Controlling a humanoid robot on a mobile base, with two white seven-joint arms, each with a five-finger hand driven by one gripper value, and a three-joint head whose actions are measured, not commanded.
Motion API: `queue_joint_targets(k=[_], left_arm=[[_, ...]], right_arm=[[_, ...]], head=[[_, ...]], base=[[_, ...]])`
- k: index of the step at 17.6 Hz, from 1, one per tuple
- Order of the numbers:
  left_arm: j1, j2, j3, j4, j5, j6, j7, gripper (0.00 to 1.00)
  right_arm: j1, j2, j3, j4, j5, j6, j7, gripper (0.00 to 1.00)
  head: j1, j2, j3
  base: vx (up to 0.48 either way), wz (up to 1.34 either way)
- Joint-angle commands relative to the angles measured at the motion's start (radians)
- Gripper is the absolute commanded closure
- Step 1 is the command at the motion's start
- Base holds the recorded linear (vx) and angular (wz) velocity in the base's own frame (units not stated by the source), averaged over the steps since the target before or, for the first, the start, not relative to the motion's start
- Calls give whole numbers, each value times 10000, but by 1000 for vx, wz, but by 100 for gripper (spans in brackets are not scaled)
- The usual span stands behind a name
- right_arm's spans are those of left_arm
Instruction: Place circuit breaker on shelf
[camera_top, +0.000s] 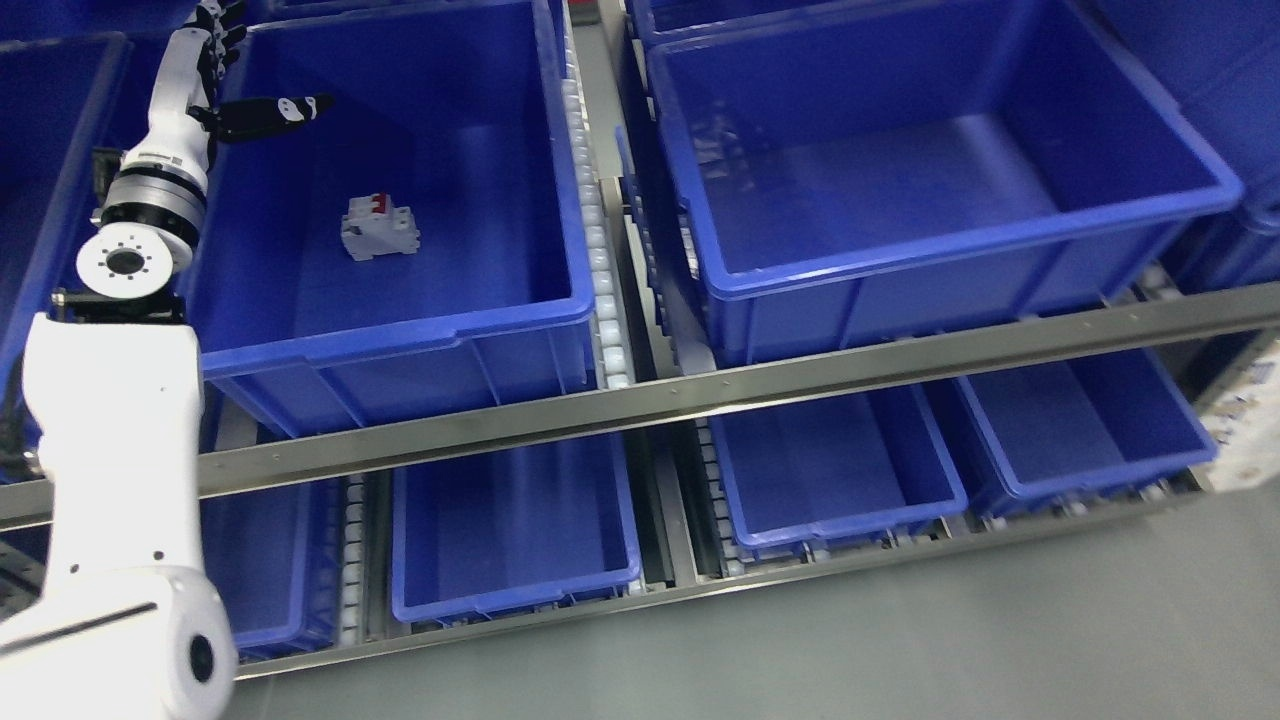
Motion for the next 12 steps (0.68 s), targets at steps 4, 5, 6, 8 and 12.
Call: queue_joint_targets(k=[4, 5, 6, 8, 12], left_arm=[[3224, -1391, 1124, -7024, 955, 847, 230, 0], [3333, -1391, 1138, -7055, 955, 847, 230, 0], [3395, -1391, 1199, -7086, 955, 847, 245, 0], [3441, -1391, 1352, -7300, 955, 862, 246, 0], [3564, -1391, 1322, -7654, 955, 862, 230, 0]], right_arm=[[-1, -175, 199, 1, 2, 286, -5, 0], [-1, -175, 199, 1, 2, 301, 11, 0], [-1, -175, 199, 1, 2, 302, -4, 0], [-1, -175, 199, 1, 2, 286, -5, 0], [-1, -175, 199, 1, 2, 286, -5, 0]], head=[[0, 0, 0], [0, 0, 0], [0, 0, 0], [0, 0, 0], [0, 0, 0]], base=[[-174, -289], [-200, -204], [-231, -124], [-229, -74], [-228, 18]])
